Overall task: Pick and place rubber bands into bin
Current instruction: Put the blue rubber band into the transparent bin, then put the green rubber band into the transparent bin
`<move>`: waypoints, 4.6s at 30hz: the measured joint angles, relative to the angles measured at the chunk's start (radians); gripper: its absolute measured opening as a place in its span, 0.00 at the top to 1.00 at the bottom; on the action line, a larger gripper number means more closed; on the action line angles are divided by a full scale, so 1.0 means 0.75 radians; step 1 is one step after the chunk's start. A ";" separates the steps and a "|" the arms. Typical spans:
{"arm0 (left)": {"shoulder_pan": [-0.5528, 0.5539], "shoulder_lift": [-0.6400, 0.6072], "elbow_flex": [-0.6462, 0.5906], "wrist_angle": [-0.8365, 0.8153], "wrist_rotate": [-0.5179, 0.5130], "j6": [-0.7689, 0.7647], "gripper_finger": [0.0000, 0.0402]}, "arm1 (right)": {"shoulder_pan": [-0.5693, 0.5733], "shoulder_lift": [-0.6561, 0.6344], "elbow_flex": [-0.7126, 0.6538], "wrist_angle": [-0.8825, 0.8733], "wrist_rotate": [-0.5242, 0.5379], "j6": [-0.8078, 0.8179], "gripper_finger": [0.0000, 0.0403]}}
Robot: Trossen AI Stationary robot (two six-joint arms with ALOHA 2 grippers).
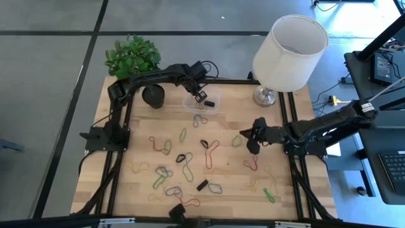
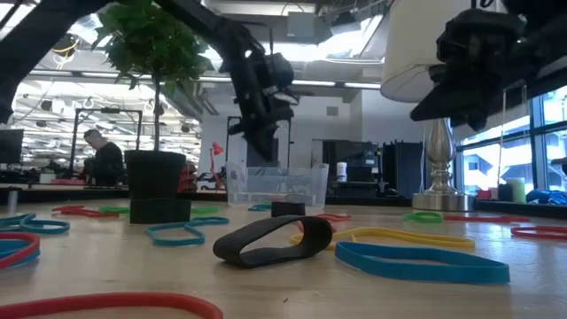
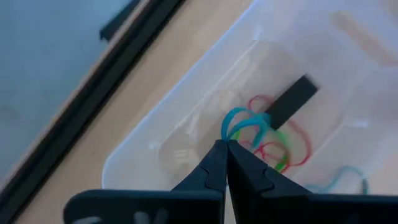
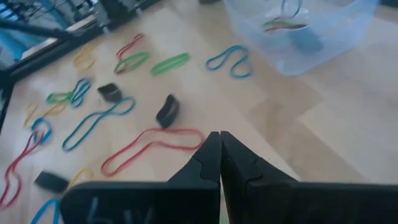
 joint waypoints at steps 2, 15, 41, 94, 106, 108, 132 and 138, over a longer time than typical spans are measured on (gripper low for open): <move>0.009 0.007 0.000 0.005 0.017 0.005 0.98 | -0.029 -0.006 0.000 0.000 -0.001 0.000 0.99; 0.012 0.001 0.000 0.006 0.022 -0.003 0.79 | -0.113 -0.006 0.000 0.001 -0.019 -0.078 0.99; -0.705 -0.208 -0.004 -0.039 -0.147 -0.071 1.00 | -0.112 -0.232 0.001 -0.186 -0.252 -0.413 0.99; -0.809 -1.080 -1.227 0.356 -0.118 -0.071 0.99 | 0.704 1.141 0.893 -1.132 -0.958 1.397 0.71; -0.809 -1.079 -1.227 0.356 -0.051 -0.072 1.00 | 0.720 1.221 0.891 -1.082 -0.947 1.325 0.90; -0.809 -1.079 -1.227 0.356 -0.050 -0.072 0.99 | 0.720 1.221 0.891 -1.066 -0.948 1.325 0.97; -0.808 -1.078 -1.227 0.365 -0.122 0.035 0.99 | 0.329 0.961 1.359 -1.532 0.089 0.753 1.00; -0.808 -1.078 -1.227 0.366 -0.123 0.034 1.00 | -0.027 0.962 1.359 -1.078 0.147 -0.007 1.00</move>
